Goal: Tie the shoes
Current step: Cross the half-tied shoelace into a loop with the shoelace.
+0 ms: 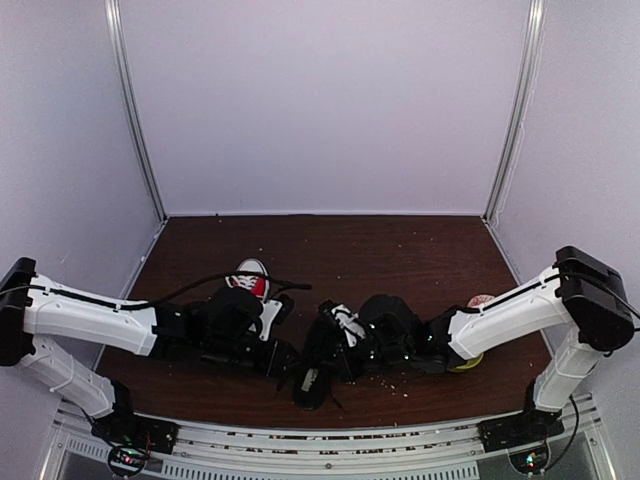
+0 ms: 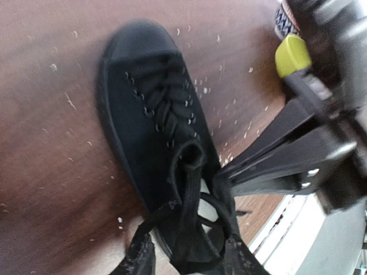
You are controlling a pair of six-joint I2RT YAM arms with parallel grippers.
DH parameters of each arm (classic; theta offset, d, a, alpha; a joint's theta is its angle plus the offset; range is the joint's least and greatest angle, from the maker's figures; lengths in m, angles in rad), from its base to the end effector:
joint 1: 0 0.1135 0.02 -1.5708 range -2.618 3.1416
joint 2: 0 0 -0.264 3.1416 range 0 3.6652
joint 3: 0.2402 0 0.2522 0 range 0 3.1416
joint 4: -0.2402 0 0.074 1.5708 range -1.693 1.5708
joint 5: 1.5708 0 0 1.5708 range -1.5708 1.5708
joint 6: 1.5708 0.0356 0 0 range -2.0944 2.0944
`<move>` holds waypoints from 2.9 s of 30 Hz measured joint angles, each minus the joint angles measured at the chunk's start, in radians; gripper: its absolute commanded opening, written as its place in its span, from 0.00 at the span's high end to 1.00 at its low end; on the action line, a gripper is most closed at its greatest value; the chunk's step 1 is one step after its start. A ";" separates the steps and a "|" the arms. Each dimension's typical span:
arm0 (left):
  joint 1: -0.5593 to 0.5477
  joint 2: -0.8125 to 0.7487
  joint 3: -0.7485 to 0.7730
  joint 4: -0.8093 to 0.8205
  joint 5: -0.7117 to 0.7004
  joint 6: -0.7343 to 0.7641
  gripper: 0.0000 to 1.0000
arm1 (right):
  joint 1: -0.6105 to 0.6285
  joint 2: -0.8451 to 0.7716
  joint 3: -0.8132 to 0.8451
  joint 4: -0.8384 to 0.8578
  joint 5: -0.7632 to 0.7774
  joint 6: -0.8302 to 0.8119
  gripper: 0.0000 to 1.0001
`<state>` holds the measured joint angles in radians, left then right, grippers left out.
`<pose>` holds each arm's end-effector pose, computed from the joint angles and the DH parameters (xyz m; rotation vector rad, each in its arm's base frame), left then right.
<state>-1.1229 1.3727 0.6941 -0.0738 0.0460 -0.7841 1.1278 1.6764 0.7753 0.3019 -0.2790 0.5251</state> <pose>0.1182 -0.2498 0.1904 0.4543 2.5054 -0.9343 0.1353 0.3080 0.1602 -0.8890 2.2562 1.1693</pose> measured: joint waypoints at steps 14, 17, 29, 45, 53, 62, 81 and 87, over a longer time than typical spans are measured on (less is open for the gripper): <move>0.110 0.099 0.093 -0.026 0.047 -0.003 0.61 | 0.011 0.008 -0.022 0.010 -0.005 0.005 1.00; 0.116 0.151 0.111 -0.011 0.080 0.000 0.66 | 0.011 0.008 -0.023 0.013 -0.005 0.006 1.00; 0.122 0.200 0.132 0.031 0.158 -0.004 0.96 | 0.011 0.008 -0.025 0.017 -0.005 0.006 1.00; 0.122 0.176 0.132 0.058 0.147 0.014 1.00 | 0.008 -0.088 -0.056 -0.071 0.093 0.036 1.00; 0.122 0.172 0.126 0.083 0.149 0.020 1.00 | 0.004 -0.076 0.011 -0.154 0.101 -0.008 1.00; 0.122 0.171 0.117 0.100 0.162 0.042 1.00 | 0.004 -0.030 0.092 -0.184 0.080 -0.080 1.00; 0.109 0.171 0.051 0.191 0.220 0.048 1.00 | 0.002 0.054 0.111 -0.135 0.071 -0.039 1.00; 0.089 0.170 0.040 0.208 0.225 0.049 1.00 | -0.002 0.054 0.091 -0.113 0.075 -0.017 1.00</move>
<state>-1.0340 1.5429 0.7345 0.1345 0.2707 -0.7349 1.1255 1.7302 0.8665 0.1886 -0.2043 0.5083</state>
